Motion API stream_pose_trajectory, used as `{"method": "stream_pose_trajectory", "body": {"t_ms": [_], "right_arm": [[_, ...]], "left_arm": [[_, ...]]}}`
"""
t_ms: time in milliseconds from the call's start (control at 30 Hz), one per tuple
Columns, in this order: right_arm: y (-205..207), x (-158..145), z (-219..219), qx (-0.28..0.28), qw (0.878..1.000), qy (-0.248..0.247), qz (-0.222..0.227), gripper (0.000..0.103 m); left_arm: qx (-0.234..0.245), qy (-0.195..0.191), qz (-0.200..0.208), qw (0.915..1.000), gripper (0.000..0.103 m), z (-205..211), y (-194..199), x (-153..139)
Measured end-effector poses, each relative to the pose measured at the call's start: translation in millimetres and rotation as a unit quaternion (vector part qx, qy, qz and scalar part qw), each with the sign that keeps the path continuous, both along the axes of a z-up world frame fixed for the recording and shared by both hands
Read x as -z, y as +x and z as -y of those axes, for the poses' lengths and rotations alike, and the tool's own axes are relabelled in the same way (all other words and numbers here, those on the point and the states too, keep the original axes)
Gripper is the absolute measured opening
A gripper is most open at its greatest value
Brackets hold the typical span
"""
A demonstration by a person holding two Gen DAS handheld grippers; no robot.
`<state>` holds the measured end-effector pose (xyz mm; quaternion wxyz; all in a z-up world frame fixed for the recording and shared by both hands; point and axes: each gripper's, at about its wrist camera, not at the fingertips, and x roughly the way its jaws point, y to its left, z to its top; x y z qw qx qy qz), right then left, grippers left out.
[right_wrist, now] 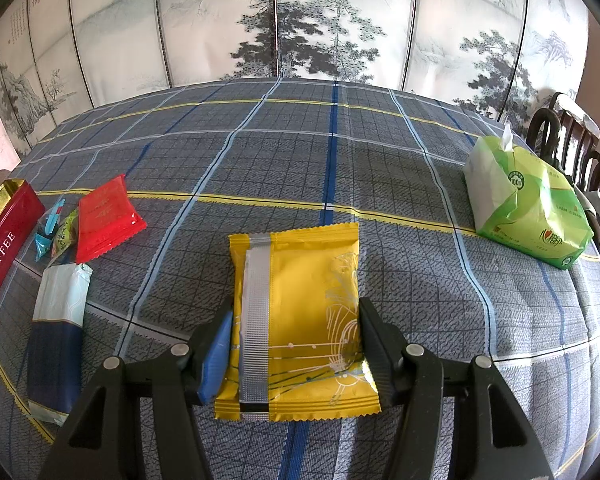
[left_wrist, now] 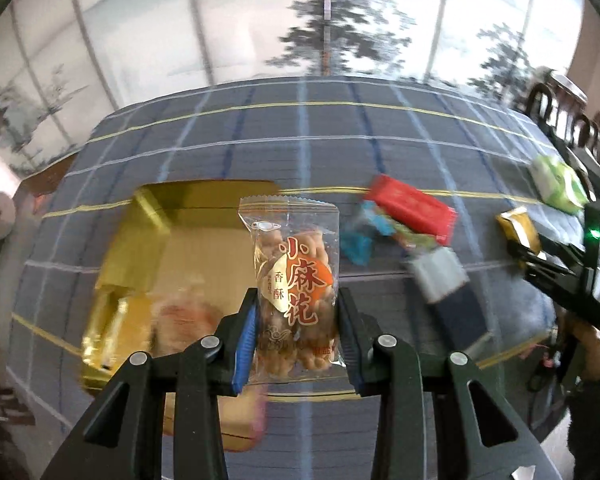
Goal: Organize snacks
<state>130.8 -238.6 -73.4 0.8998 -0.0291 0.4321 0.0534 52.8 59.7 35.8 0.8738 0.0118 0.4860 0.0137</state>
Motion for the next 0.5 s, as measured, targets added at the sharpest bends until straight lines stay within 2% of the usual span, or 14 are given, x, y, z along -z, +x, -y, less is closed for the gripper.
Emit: {"method": "stream_pose_trajectory", "body": {"t_ms": [200,500], "right_arm": [[0.0,0.0,-0.2,0.000,1.000,0.000,0.000,0.060],[-0.1,-0.1,-0.5,0.000,1.000,0.000,0.000,0.060]], "left_arm": [[-0.039,0.032,-0.014,0.9986,0.034,-49.5,4.8,11.1],[-0.050,0.050,-0.041,0.9966,0.034,-91.2,2.0,33.2]]}}
